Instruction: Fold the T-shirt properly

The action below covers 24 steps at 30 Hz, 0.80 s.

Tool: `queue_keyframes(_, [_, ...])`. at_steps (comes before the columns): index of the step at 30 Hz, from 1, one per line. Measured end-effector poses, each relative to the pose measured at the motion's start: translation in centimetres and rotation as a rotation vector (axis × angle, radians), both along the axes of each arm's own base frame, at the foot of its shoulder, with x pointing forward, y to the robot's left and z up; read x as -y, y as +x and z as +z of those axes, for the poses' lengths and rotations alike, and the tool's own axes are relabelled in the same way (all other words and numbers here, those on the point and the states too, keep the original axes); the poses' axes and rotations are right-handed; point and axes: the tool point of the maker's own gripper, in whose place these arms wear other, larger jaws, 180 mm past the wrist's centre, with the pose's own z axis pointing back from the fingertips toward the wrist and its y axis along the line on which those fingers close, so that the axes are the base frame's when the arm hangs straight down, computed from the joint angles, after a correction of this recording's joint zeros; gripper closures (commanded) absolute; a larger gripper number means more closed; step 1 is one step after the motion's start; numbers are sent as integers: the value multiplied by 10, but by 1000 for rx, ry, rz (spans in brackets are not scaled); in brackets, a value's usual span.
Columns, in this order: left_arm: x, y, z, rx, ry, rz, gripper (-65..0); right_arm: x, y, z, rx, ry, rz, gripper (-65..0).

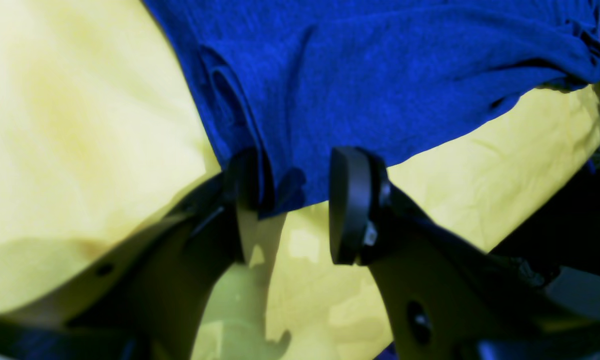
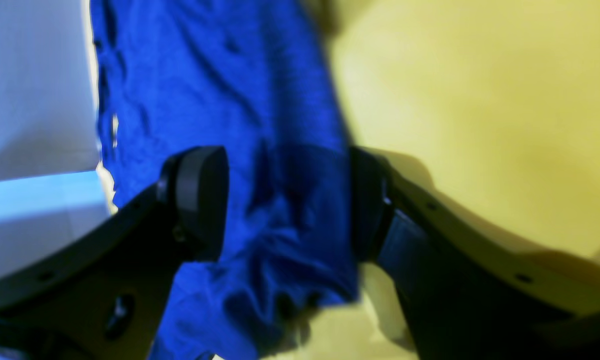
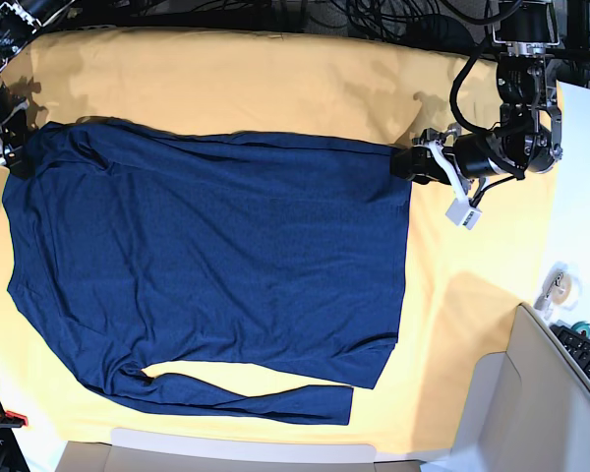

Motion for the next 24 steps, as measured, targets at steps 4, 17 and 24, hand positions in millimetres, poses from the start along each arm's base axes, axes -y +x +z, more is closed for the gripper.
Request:
queue_keyframes(4, [-1,0,0,0,2,0,-227,0,2,-3,-3,-3,-9,-362])
queue_keyframes(17, [-7,3,2,9,10,15,-227,-7,-1,-8,6,-4,-33,-350])
queue_keyframes(24, [-50,6,-8,-28,22,149,-229,-8,-8,-21,-71,-42,-23,-47])
